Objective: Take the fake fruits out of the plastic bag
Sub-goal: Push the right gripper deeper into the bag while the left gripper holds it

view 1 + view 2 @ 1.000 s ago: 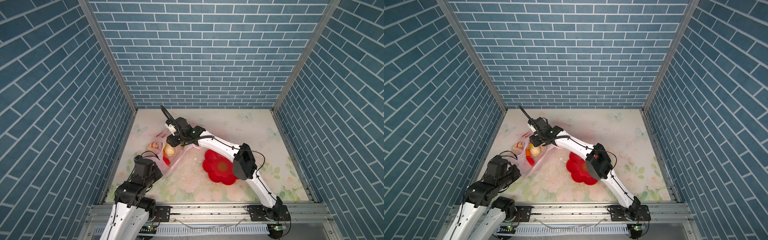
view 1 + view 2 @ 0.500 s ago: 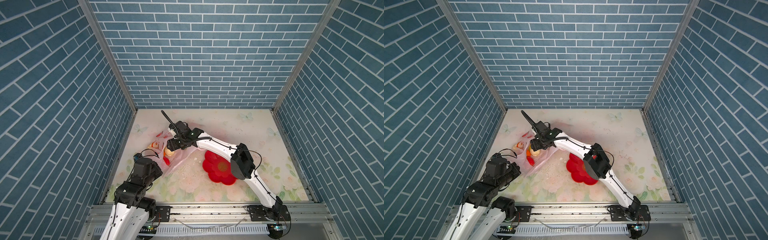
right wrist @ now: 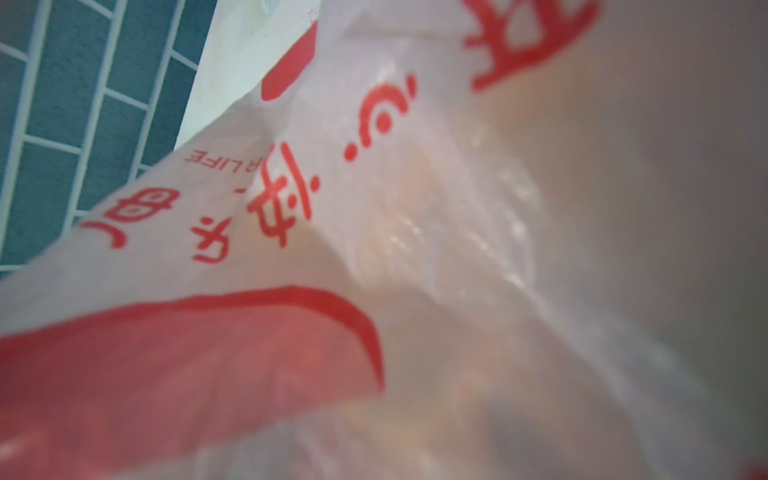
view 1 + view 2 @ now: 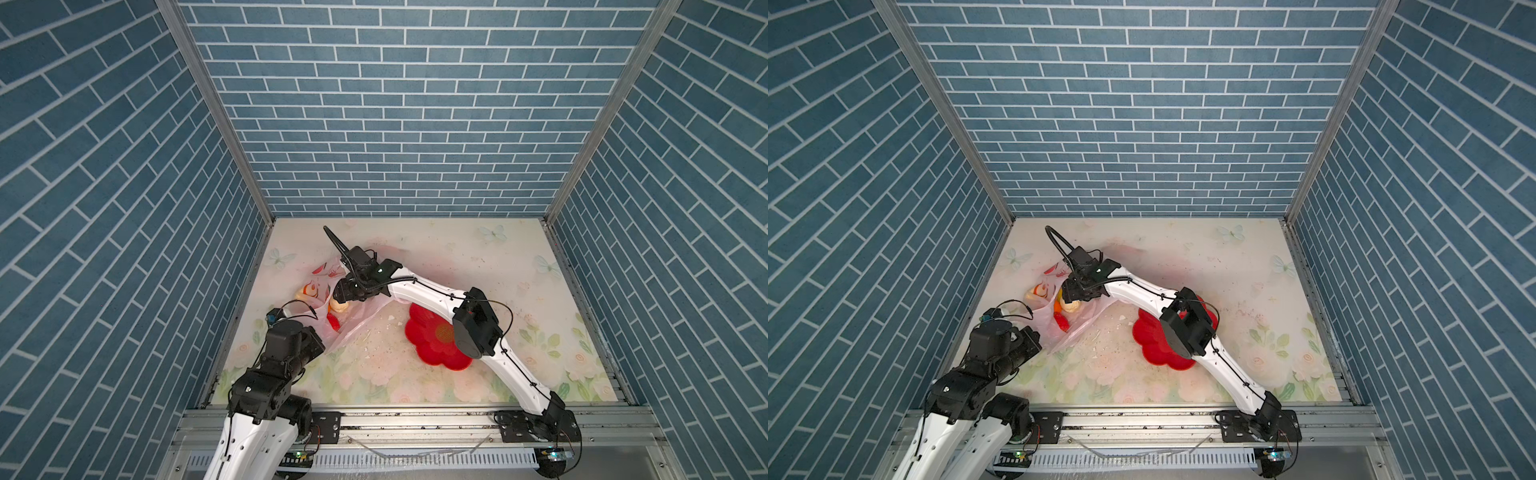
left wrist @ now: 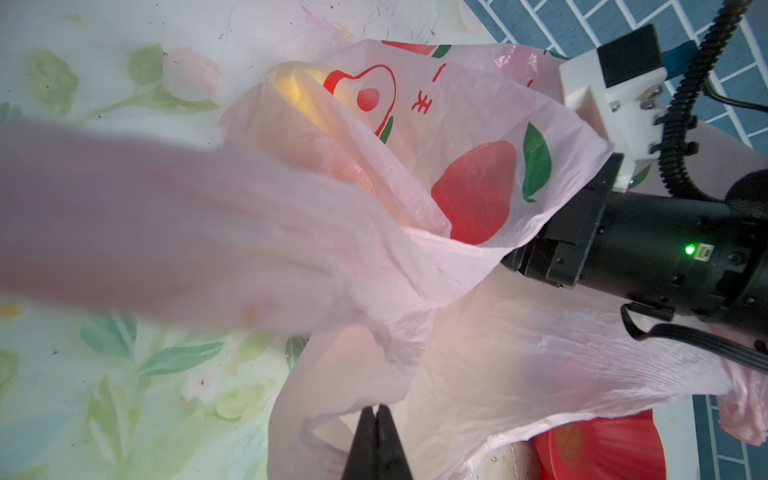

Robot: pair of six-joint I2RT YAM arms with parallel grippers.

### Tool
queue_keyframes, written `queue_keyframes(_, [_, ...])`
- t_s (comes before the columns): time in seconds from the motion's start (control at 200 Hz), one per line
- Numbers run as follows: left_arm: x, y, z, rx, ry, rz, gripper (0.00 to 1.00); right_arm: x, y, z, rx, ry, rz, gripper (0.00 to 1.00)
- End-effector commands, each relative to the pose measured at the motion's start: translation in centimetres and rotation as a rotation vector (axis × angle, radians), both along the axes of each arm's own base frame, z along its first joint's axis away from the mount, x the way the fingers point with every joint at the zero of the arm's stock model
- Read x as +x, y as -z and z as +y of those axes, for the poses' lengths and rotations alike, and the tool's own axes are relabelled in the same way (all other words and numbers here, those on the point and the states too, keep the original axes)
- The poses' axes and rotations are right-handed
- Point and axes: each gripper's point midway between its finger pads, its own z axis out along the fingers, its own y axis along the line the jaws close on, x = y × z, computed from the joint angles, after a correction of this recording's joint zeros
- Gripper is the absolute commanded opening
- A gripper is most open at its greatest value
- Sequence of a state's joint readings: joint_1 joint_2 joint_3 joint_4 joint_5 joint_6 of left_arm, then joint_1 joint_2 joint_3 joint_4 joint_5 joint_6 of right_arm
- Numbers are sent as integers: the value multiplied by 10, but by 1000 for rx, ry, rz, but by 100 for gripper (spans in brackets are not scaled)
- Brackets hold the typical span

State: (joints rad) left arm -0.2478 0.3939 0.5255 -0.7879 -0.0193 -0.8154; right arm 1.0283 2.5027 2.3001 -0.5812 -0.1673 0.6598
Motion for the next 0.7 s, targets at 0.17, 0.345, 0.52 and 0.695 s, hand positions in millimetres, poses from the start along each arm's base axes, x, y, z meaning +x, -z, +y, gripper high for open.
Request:
queue_keyframes(0.17, [-3, 5, -5, -13, 29, -8, 0, 9, 10, 15, 42, 76, 45, 70])
queue_keyframes(0.345, [-4, 6, -5, -15, 33, -9, 0, 10, 18, 18, 43, 84, 60, 70])
queue_keyframes(0.52, [-5, 8, -5, -14, 36, -2, 0, 9, 29, 18, 32, 91, 74, 70])
queue_keyframes(0.695, [-4, 8, -6, -15, 37, -2, 0, 7, 40, 18, 21, 91, 96, 68])
